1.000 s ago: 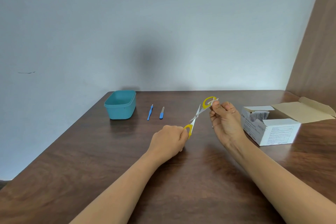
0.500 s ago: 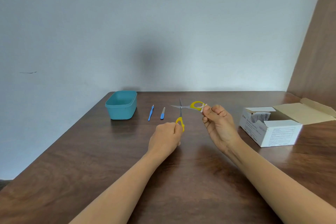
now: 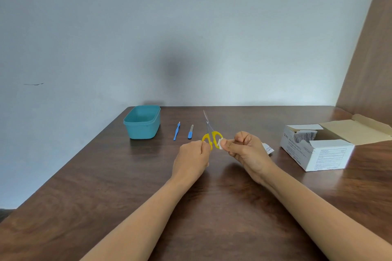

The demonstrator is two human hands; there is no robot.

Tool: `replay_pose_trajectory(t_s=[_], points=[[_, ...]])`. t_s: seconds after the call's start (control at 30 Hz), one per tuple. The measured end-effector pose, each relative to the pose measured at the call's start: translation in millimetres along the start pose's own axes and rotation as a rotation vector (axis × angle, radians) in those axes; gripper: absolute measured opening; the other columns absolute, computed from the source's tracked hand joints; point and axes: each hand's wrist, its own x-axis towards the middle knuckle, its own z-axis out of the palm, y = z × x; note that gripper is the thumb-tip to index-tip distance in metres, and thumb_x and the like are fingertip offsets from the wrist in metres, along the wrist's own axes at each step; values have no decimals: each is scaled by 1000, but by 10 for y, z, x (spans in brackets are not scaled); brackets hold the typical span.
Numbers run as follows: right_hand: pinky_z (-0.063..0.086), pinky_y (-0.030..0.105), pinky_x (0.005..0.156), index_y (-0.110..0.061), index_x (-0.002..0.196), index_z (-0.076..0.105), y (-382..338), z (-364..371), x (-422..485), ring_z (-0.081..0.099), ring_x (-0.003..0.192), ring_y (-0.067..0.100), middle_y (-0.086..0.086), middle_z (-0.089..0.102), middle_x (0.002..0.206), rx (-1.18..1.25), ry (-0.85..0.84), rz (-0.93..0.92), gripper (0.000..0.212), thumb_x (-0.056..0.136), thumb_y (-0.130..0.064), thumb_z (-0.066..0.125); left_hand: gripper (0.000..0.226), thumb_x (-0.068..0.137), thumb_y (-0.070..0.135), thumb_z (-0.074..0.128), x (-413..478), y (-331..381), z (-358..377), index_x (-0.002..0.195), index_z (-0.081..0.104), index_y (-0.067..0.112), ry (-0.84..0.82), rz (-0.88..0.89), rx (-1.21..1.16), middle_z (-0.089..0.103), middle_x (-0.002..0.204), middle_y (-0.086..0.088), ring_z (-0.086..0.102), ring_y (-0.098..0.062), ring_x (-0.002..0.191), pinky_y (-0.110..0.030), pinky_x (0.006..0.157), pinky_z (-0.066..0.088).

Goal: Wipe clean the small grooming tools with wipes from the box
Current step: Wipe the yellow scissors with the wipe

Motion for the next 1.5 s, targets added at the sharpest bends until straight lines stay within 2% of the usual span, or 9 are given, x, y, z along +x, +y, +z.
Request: replay_pose_trajectory(t_s=[0.2, 0.37, 0.5, 0.7, 0.93, 1.07, 1.27, 1.4, 1.5], points=[[40, 16, 50, -19, 65, 29, -7, 4, -7, 50, 44, 3, 6, 69, 62, -75, 23, -3, 50, 77, 2, 72, 36, 94, 19, 37, 5, -30, 5, 67, 56, 5, 2, 30, 38, 49, 51, 4, 56, -24, 69, -43, 70, 49], [38, 19, 51, -21, 64, 28, 11, -12, -5, 45, 45, 6, 13, 71, 72, -83, 90, 29, 54, 72, -3, 78, 42, 98, 29, 33, 35, -68, 10, 62, 46, 13, 3, 61, 119, 53, 64, -7, 61, -32, 76, -44, 70, 49], [36, 19, 48, -21, 64, 27, 9, -41, 15, 37, 49, 12, 12, 67, 67, -6, 159, 34, 56, 70, -1, 78, 41, 98, 31, 33, 15, -49, 16, 59, 37, 17, -4, 87, 187, 59, 71, -12, 60, -34, 78, -39, 65, 43], [35, 14, 43, -21, 65, 26, -2, -64, 30, 39, 43, 8, -6, 57, 45, 4, 184, 15, 55, 73, 0, 76, 35, 100, 31, 30, -52, 7, 24, 72, 43, 15, -57, 183, 366, 60, 76, -9, 59, -32, 80, -37, 63, 42], [34, 16, 44, -21, 63, 26, 6, -52, 64, 34, 47, 11, -3, 56, 47, -9, 227, -21, 56, 71, -7, 80, 34, 101, 35, 28, -109, 98, 34, 75, 39, 18, 17, 234, 525, 58, 80, -6, 59, -29, 81, -30, 59, 29], [30, 21, 48, -22, 62, 26, 8, -69, 83, 30, 54, 15, 1, 52, 51, -24, 188, 26, 57, 69, -9, 81, 33, 101, 35, 28, -94, 73, 1, 75, 41, 18, 63, 201, 528, 61, 83, -7, 60, -31, 82, -30, 61, 31], [36, 16, 44, -20, 61, 27, 42, -71, 68, 44, 45, 7, -1, 57, 48, -56, 160, 79, 55, 70, -4, 80, 40, 99, 33, 32, -18, -9, -28, 62, 32, 18, 61, 106, 353, 53, 74, -9, 57, -34, 79, -34, 59, 34], [35, 18, 46, -20, 61, 27, 33, -81, 59, 42, 49, 11, 1, 55, 49, -8, 165, 73, 56, 69, -5, 80, 38, 100, 30, 32, -19, -13, -20, 69, 45, 11, 10, 172, 321, 50, 67, -8, 57, -33, 77, -38, 60, 39], [33, 19, 48, -20, 61, 25, 29, -77, 39, 40, 51, 12, 4, 56, 53, -23, 162, 40, 57, 69, -4, 80, 38, 100, 31, 32, -15, -15, -14, 71, 46, 11, 13, 181, 319, 50, 67, -7, 57, -33, 77, -38, 60, 39]])
